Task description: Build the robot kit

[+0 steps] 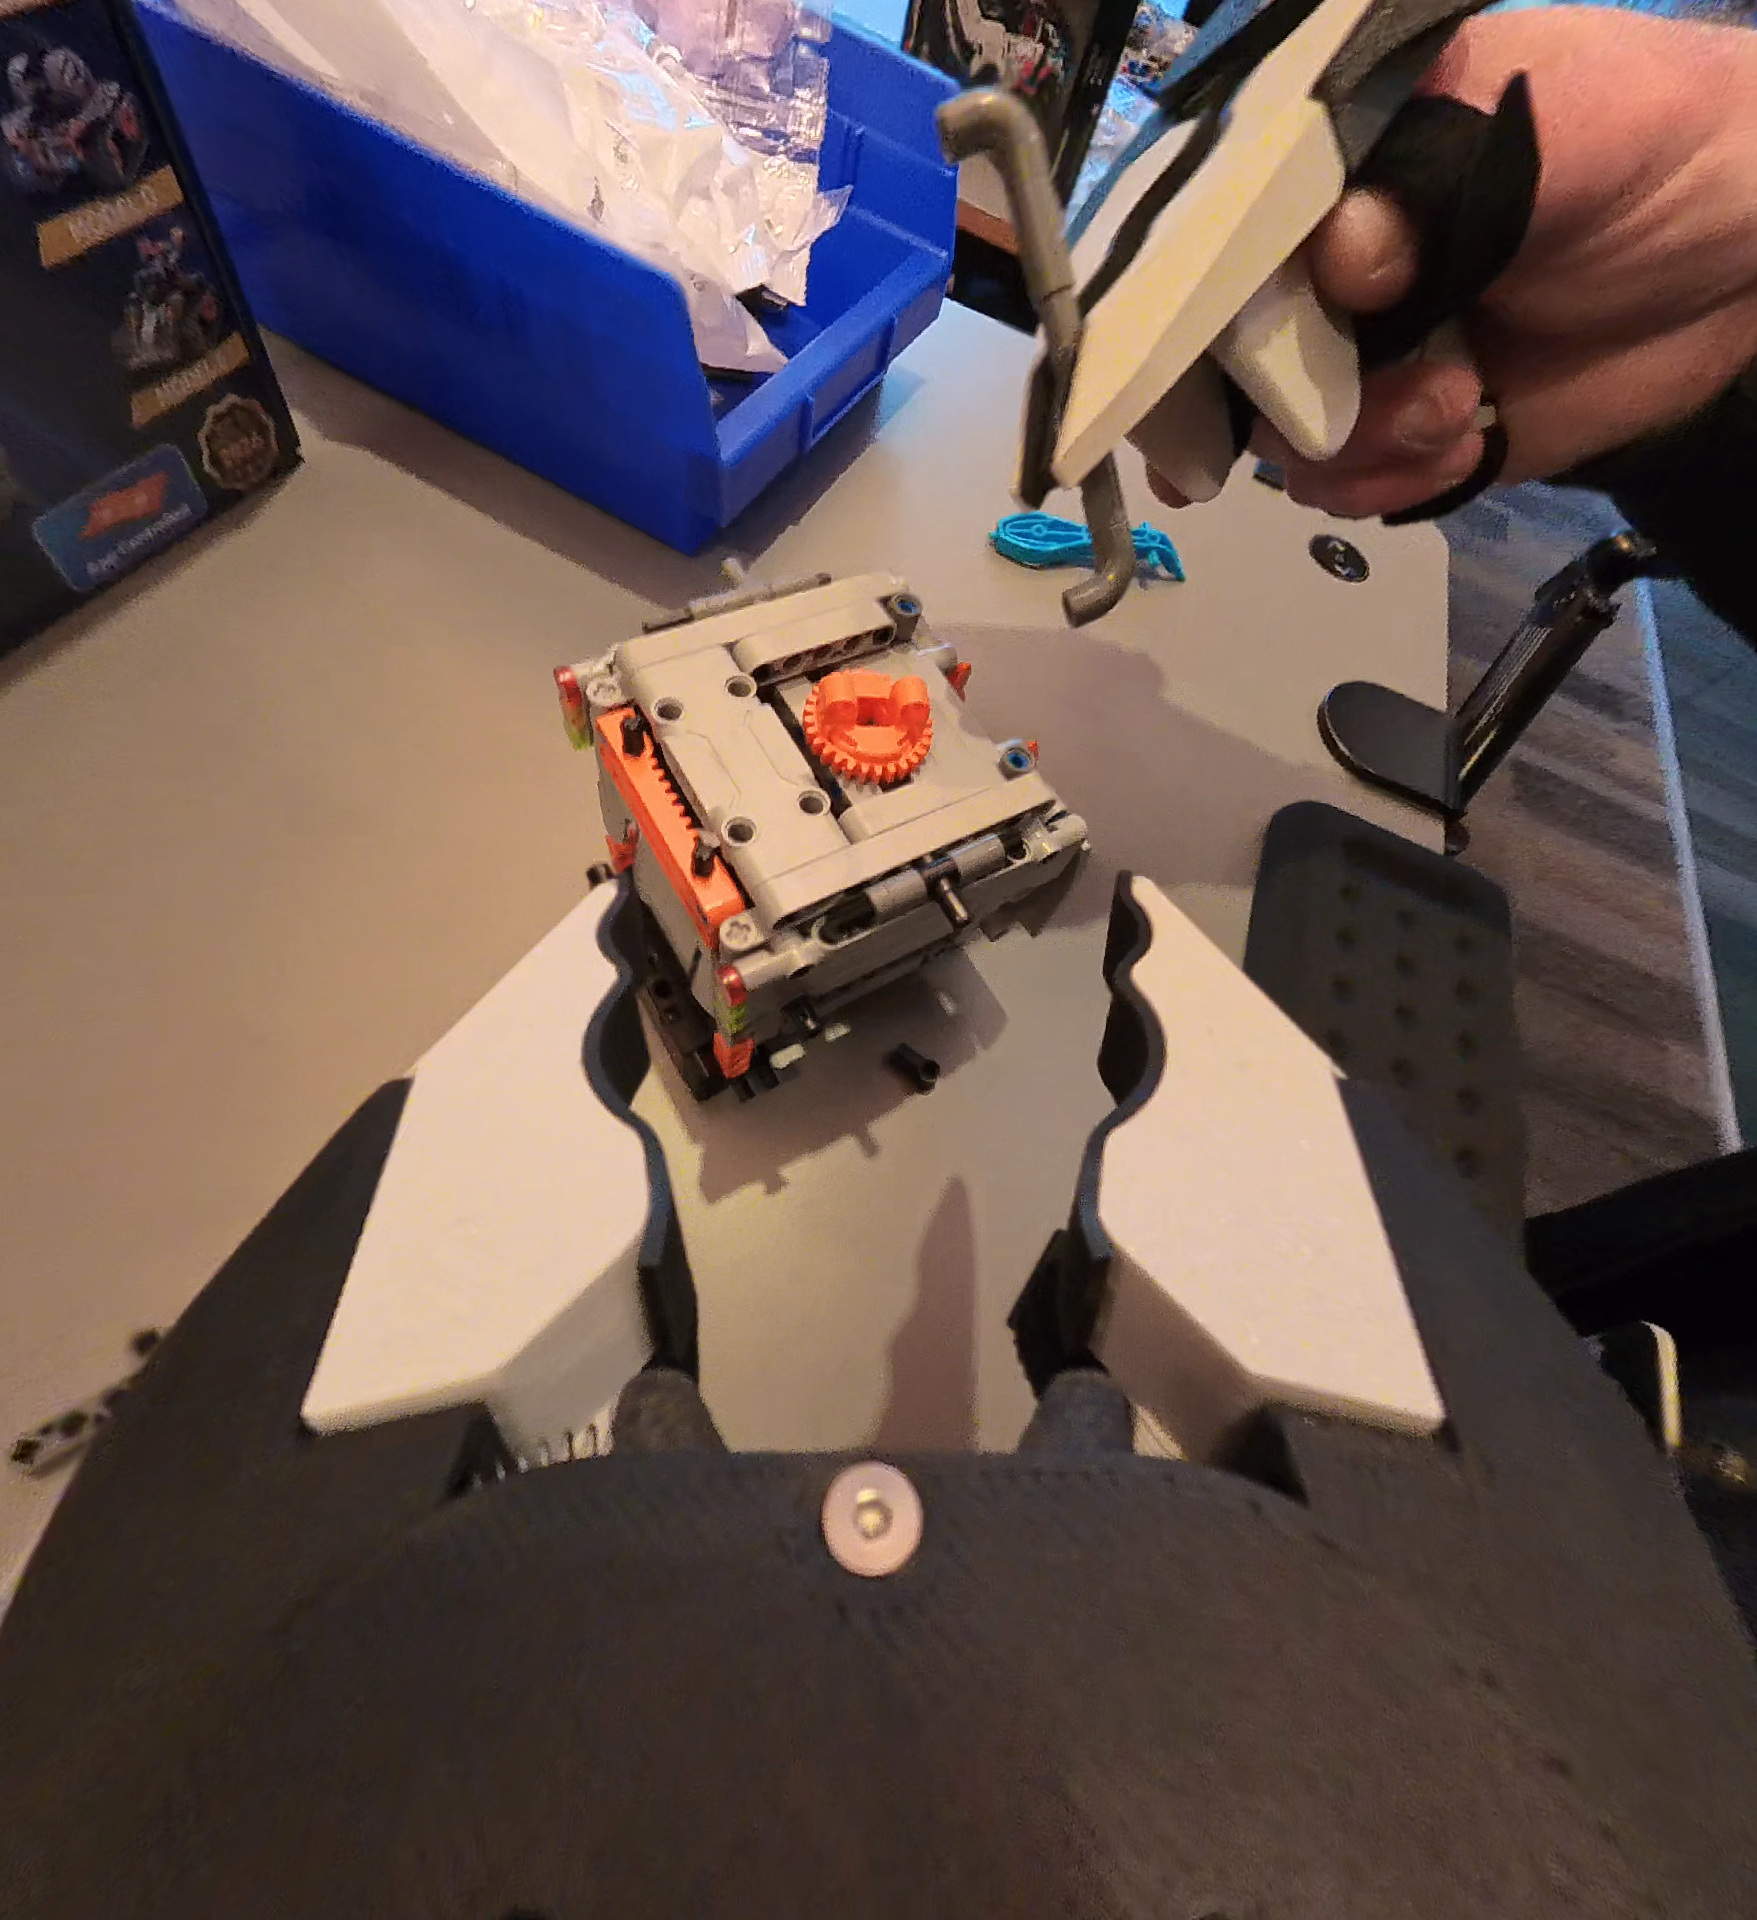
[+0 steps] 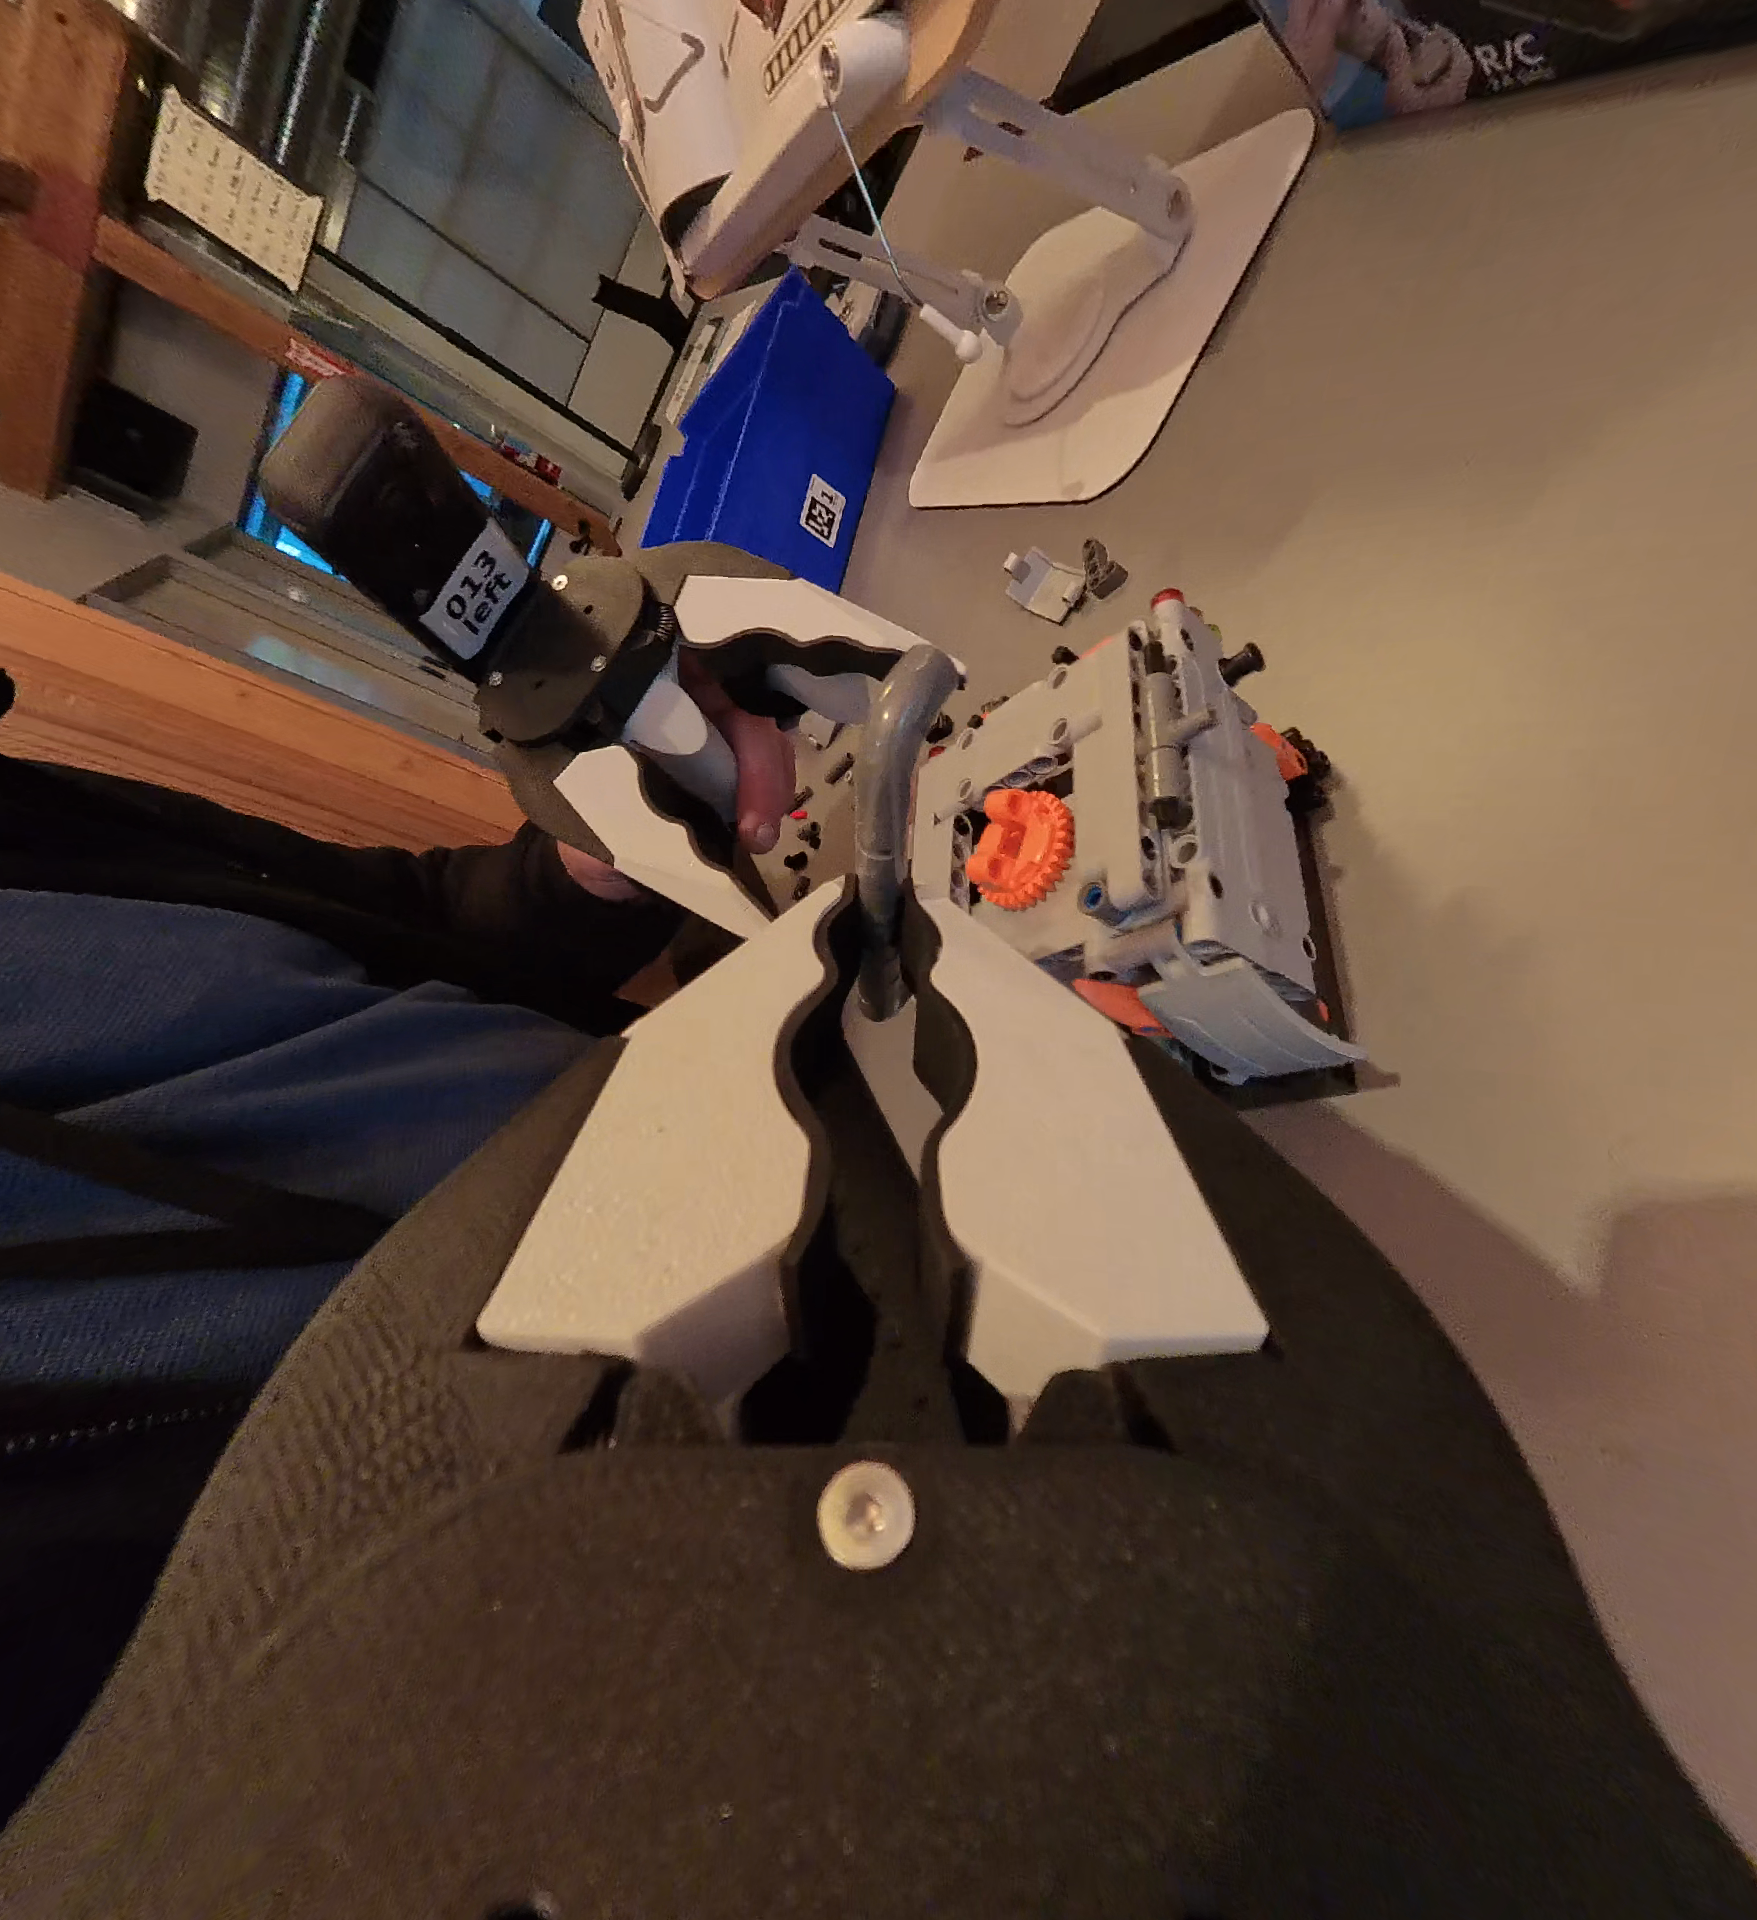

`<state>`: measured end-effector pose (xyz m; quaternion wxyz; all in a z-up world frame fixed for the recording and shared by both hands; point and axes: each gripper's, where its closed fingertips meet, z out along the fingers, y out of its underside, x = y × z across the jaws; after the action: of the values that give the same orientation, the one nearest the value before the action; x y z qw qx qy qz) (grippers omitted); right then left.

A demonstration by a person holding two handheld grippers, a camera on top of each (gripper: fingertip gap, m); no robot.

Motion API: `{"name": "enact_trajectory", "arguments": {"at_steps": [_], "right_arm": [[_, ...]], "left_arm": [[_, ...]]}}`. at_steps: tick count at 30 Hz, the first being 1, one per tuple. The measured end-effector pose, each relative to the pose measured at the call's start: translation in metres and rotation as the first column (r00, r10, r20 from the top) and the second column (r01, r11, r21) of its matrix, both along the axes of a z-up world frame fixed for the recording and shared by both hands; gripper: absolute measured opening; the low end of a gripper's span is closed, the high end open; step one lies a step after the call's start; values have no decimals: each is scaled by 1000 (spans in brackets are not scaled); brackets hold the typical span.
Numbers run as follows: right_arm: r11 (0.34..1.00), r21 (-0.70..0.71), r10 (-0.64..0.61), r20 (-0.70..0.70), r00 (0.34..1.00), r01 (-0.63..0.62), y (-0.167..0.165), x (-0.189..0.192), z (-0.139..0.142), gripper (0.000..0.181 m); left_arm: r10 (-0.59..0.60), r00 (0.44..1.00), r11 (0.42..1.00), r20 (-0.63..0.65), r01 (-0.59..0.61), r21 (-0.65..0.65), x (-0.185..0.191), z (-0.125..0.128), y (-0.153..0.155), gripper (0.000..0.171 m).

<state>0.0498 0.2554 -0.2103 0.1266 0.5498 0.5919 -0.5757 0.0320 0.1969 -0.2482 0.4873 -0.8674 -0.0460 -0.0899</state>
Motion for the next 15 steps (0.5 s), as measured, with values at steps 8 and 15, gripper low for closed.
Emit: {"name": "enact_trajectory", "arguments": {"at_steps": [8, 15], "right_arm": [[984, -158, -71, 81, 994, 83, -12, 5, -16, 4], [948, -278, -121, 142, 983, 157, -23, 4, -31, 3]], "left_arm": [[-65, 993, 998, -99, 64, -7, 4, 7, 5, 86], [-93, 993, 995, -70, 90, -53, 3, -10, 11, 85]]}}
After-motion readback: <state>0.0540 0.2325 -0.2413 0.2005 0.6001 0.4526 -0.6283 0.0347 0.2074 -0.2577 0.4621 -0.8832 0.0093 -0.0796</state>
